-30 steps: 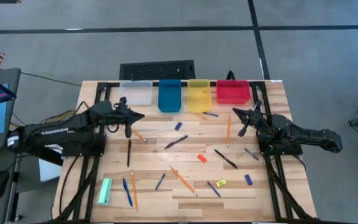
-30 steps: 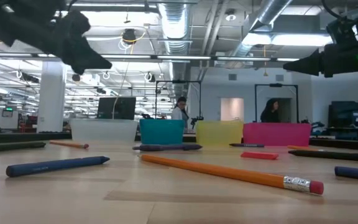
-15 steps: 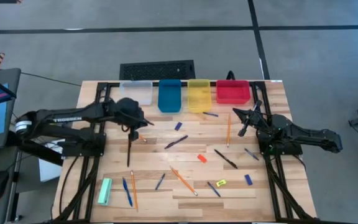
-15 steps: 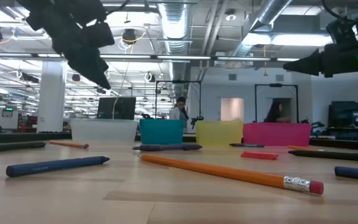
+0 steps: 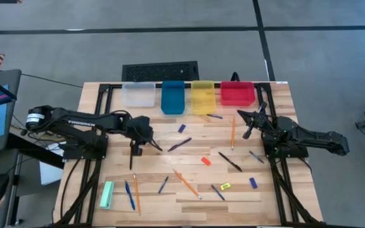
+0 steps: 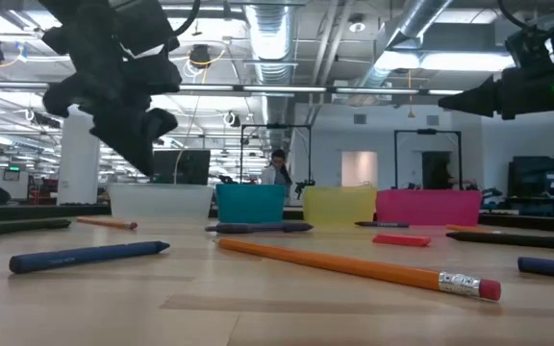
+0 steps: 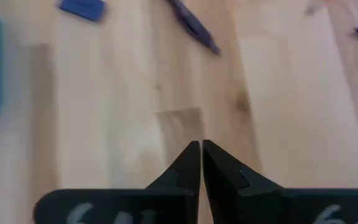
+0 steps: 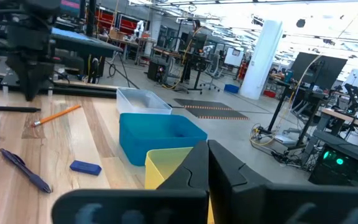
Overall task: Sort crayons/erasers/pens/pencils in bins
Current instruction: Put the orange pencil into the blue bin
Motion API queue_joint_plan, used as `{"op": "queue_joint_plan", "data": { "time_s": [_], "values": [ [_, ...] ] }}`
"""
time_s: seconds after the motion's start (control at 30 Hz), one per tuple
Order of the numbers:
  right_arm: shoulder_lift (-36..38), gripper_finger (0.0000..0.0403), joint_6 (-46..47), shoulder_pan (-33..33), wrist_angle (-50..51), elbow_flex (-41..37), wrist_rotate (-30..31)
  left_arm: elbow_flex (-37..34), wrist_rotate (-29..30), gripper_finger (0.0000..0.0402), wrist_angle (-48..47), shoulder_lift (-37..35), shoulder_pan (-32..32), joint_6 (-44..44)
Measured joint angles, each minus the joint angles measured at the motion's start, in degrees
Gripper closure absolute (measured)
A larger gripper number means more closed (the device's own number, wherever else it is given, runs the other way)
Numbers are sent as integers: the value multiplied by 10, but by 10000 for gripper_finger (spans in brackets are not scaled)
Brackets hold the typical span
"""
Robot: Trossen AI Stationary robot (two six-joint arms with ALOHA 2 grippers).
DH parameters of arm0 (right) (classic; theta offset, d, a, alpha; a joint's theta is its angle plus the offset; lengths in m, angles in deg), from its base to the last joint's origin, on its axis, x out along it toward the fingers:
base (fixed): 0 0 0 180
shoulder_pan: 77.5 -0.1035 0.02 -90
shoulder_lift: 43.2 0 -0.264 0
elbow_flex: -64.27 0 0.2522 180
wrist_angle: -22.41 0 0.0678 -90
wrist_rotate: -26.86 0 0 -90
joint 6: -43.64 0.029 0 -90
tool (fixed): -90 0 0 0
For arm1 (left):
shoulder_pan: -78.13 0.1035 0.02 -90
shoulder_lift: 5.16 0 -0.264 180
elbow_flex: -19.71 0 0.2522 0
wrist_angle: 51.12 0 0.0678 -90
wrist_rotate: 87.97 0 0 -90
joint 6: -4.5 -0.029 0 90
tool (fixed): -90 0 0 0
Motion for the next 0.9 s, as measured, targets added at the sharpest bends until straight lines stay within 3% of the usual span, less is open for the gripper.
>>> {"op": "queue_joint_plan", "data": {
  "time_s": [0.43, 0.73, 0.9],
  "values": [
    [0, 386, 0, 0, 0, 0, 0, 0, 56, 269, -18, 65, -48, -18],
    [0, 386, 0, 0, 0, 0, 0, 30, 127, 260, -55, 136, -51, -47],
    [0, 387, 0, 0, 0, 0, 0, 63, 117, 260, -110, 148, -25, -78]
  ]
}}
